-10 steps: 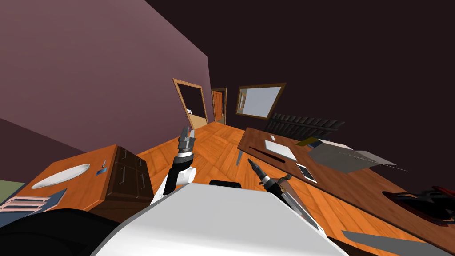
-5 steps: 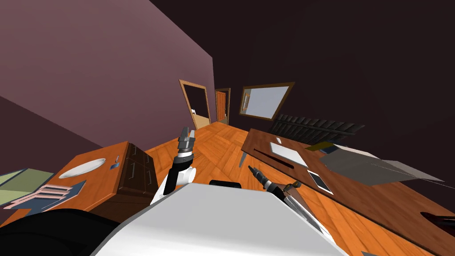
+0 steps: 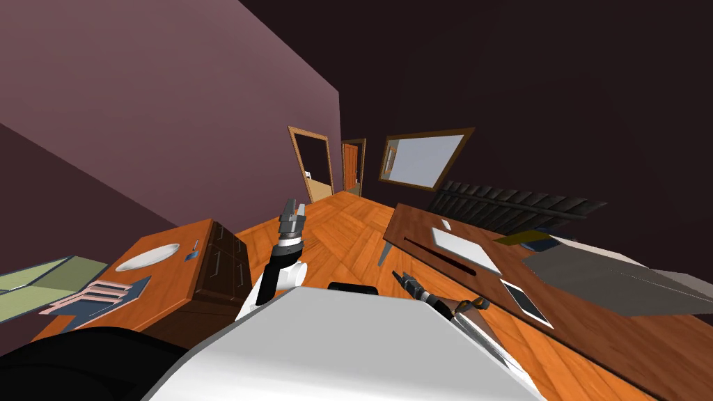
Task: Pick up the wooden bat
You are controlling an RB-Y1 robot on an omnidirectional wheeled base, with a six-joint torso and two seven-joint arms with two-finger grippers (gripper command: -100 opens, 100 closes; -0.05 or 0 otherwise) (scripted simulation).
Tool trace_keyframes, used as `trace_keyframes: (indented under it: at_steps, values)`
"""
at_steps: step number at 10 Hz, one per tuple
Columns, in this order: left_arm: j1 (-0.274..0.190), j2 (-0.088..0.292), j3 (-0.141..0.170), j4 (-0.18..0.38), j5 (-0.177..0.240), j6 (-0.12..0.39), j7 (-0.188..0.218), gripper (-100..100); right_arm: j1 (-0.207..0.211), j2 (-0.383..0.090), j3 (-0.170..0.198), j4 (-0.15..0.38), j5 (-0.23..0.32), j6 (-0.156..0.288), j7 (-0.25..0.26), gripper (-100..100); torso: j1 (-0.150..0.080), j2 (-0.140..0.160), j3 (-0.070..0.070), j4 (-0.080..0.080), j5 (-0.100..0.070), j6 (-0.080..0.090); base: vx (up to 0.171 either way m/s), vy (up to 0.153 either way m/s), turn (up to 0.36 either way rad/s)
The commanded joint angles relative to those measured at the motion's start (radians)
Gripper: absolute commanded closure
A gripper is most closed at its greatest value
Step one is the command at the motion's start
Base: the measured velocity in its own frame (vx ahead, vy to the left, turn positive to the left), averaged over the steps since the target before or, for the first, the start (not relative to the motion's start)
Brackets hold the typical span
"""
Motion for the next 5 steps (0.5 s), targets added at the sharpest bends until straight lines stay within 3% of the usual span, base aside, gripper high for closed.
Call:
trace_keyframes:
  at_steps: [1, 3, 4, 5]
  values:
    - [0.000, 0.000, 0.000, 0.000, 0.000, 0.000, 0.000, 0, -0.016, -0.045, 0.032, 0.050, 0.034, 0.021, 0.019, -100, 0.000, 0.000, 0.000, 0.000, 0.000, 0.000, 0.090, 0.043, 0.087]
    - [0.000, 0.000, 0.000, 0.000, 0.000, 0.000, 0.000, 0, -0.016, -0.045, 0.032, 0.063, 0.034, 0.021, 0.019, -100, -0.001, 0.001, 0.000, 0.000, 0.000, 0.000, 0.042, 0.033, 0.029]
    - [0.000, 0.000, 0.000, 0.000, 0.000, 0.000, 0.000, 0, -0.027, -0.076, 0.058, 0.093, 0.065, 0.034, 0.042, -100, -0.002, 0.003, 0.002, 0.001, 0.000, 0.000, 0.052, 0.020, 0.090]
    - [0.000, 0.000, 0.000, 0.000, 0.000, 0.000, 0.000, 0, -0.027, -0.076, 0.058, 0.111, 0.065, 0.034, 0.042, -100, -0.002, 0.002, 0.001, 0.001, -0.001, 0.000, 0.059, 0.015, 0.067]
